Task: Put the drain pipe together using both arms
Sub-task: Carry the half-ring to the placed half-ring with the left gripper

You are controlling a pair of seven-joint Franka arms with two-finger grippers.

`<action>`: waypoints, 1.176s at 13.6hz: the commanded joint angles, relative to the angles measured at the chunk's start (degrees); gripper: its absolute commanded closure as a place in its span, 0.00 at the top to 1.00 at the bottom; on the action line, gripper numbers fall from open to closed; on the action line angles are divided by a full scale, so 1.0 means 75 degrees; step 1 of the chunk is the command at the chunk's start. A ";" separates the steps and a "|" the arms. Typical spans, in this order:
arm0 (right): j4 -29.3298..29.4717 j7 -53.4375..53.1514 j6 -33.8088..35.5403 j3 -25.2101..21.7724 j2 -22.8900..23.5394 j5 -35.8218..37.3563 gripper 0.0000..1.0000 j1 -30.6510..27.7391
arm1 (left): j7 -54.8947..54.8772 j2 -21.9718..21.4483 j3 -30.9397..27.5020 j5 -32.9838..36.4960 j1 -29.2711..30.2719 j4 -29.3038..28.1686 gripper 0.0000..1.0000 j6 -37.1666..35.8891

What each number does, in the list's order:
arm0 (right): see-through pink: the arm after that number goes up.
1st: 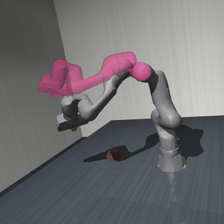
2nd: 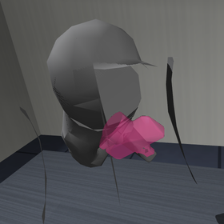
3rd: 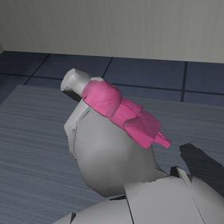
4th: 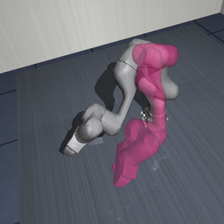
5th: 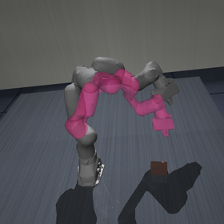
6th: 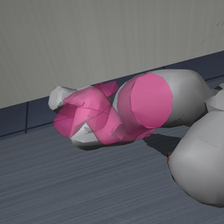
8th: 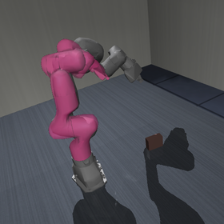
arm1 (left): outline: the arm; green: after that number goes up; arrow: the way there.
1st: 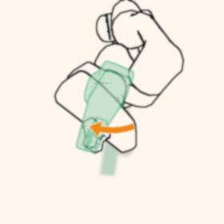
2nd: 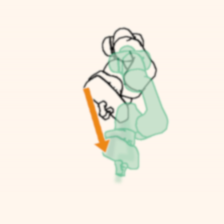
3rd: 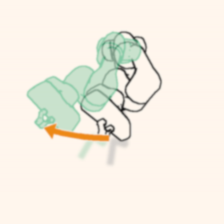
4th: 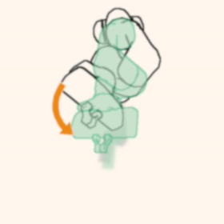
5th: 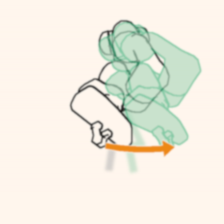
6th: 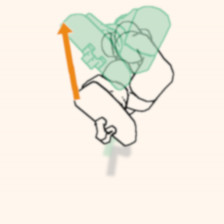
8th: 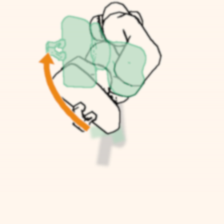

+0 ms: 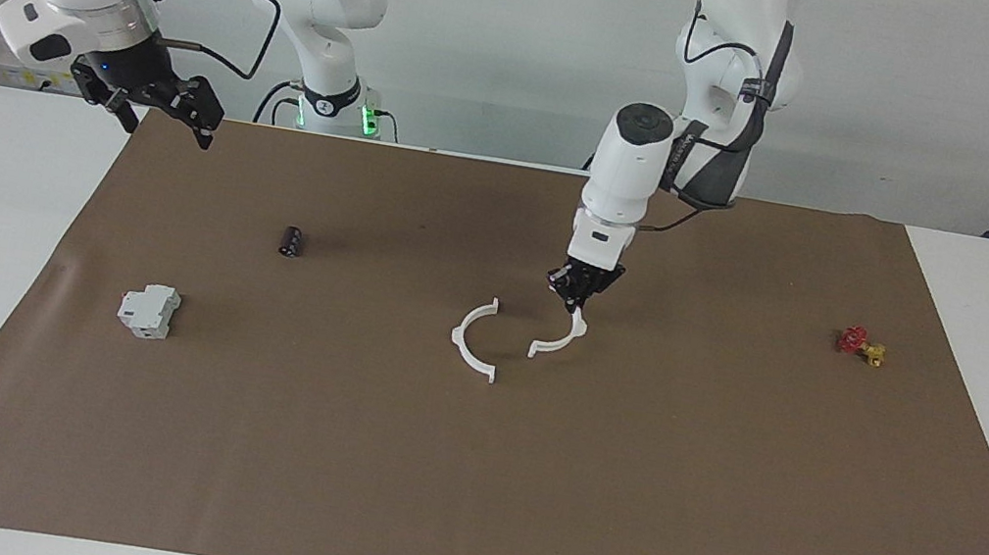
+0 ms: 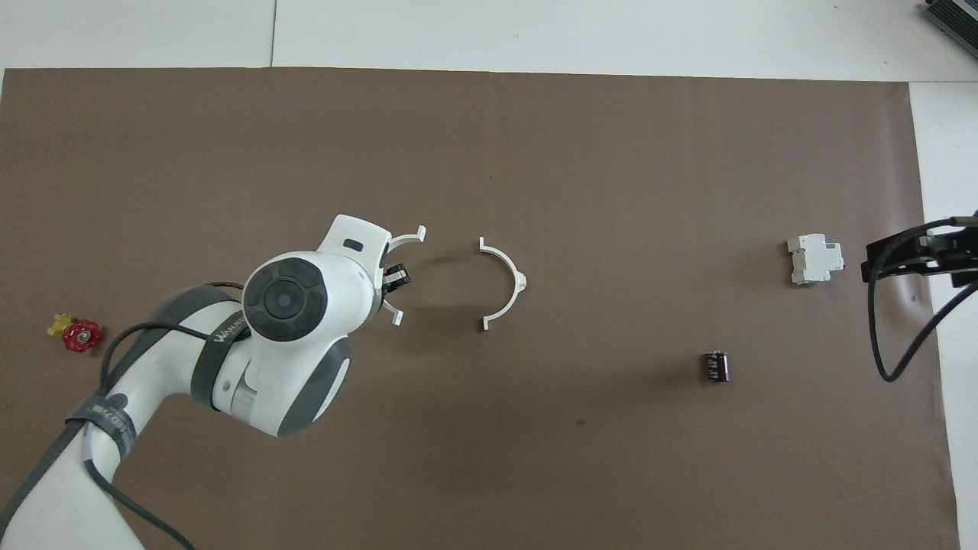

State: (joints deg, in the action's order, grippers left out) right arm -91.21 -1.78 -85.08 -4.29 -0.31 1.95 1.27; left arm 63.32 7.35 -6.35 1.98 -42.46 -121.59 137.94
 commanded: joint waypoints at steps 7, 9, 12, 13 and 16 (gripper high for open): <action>0.0079 0.0179 0.0118 -0.0002 0.0030 -0.0154 1.00 -0.0052 | 0.1460 0.1704 -0.0302 0.0766 -0.0398 0.1646 0.00 -0.0368; 0.0079 0.0179 0.0118 0.0009 0.0019 -0.0154 1.00 -0.0052 | 0.1145 0.1668 -0.0302 0.0885 -0.0397 0.1657 0.00 -0.0777; 0.0079 0.0179 0.0118 -0.0002 0.0030 -0.0154 1.00 -0.0052 | 0.1096 0.1657 -0.0291 0.0885 -0.0432 0.1483 0.00 -0.0616; 0.0079 0.0179 0.0118 -0.0002 0.0030 -0.0154 1.00 -0.0052 | 0.1119 0.1610 -0.0279 0.0885 -0.0432 0.1424 0.00 -0.0615; 0.0090 0.0179 0.0118 -0.0002 0.0030 -0.0154 1.00 -0.0052 | 0.1598 0.1516 -0.0279 0.0885 -0.0526 0.1108 0.00 -0.0545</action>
State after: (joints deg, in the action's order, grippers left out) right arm -91.21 -1.78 -85.08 -4.29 -0.31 1.95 1.27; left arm 72.65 20.33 -8.12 7.60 -45.69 -110.77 134.16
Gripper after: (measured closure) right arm 0.000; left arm 0.930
